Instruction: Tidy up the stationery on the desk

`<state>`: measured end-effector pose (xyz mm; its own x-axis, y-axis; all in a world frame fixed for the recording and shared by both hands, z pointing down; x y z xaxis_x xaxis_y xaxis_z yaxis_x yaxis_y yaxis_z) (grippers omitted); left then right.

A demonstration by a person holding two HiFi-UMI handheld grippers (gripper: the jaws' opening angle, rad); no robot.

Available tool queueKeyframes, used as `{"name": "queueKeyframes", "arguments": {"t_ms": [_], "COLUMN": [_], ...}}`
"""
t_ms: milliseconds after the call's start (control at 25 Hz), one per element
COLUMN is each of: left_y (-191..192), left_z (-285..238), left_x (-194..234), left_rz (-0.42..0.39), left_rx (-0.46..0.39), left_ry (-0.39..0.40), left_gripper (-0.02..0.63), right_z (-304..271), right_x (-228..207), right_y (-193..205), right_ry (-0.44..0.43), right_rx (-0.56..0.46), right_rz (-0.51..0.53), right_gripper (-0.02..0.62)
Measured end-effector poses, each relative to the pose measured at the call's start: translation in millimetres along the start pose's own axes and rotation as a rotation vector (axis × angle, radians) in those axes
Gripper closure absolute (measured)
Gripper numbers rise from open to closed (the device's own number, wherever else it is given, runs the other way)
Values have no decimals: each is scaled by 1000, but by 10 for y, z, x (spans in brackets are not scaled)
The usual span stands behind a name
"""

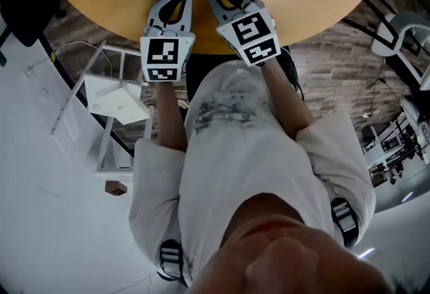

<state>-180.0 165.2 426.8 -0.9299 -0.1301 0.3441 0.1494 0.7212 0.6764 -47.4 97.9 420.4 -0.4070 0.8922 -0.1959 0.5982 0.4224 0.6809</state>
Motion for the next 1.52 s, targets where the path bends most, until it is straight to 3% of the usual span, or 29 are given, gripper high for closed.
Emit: {"name": "queueKeyframes", "arguments": {"t_ms": [680, 1040, 1520], "left_y": [-15, -10, 21], "left_z": [155, 140, 19], "left_x": [1116, 1356, 1337], "left_rz": [-45, -59, -75], "left_rx": [34, 61, 125], "left_ry": [-87, -157, -200], "left_gripper": [597, 597, 597], "right_z": [-782, -985, -1030], "right_x": [491, 647, 616], "right_y": [-266, -263, -122], "right_ry": [-60, -102, -119], "right_rx": [36, 78, 140], "right_rz": [28, 65, 129], "right_gripper": [531, 531, 531]}}
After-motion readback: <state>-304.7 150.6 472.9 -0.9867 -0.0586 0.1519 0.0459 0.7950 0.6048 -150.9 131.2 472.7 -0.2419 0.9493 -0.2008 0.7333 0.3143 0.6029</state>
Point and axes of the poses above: the fingertips, and each gripper's own axes: z backward along the fingers, x to its left, y out of its underside, the point moved 10 cm from there along z, backward along the fingers, and after that the axes turned 8 degrees about z, right-handed, at the moved point
